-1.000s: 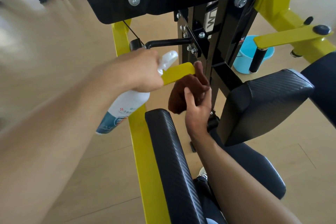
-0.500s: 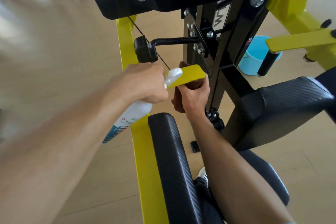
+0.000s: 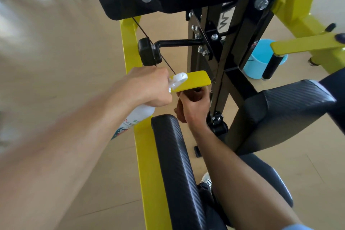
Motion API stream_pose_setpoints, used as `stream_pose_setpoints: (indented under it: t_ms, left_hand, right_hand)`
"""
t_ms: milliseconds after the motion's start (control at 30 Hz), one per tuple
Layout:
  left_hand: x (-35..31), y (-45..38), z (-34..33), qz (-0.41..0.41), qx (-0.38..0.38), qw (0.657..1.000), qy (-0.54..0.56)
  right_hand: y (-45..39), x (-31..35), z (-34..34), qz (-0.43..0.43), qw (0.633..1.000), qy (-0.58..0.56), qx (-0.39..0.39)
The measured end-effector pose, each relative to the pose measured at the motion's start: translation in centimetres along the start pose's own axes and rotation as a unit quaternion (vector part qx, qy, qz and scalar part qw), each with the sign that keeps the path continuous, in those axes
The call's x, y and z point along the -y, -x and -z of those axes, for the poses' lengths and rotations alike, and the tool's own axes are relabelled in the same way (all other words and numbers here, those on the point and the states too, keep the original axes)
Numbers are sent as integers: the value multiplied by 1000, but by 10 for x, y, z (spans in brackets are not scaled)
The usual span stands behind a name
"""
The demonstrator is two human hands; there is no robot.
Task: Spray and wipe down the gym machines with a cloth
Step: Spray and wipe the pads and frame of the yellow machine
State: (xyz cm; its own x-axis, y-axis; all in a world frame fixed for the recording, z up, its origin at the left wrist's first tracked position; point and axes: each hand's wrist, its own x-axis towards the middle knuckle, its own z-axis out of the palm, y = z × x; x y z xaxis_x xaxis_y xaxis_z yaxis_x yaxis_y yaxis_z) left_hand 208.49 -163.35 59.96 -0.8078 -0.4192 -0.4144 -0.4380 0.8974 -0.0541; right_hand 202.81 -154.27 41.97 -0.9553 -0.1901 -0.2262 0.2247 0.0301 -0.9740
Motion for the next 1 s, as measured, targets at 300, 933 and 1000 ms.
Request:
stream_pose_setpoints:
  t_ms: [300, 933, 1000]
  left_hand:
    - [1, -1, -3, 1, -5, 1000, 1]
    - [1, 0, -5, 3, -11, 1000, 8]
    - [1, 0, -5, 5, -18, 1000, 4]
  right_hand:
    - [-2, -33, 3, -37, 996, 67, 40]
    - [-5, -57, -3, -35, 992, 104, 55]
    - [-1, -51, -6, -54, 993, 88, 59]
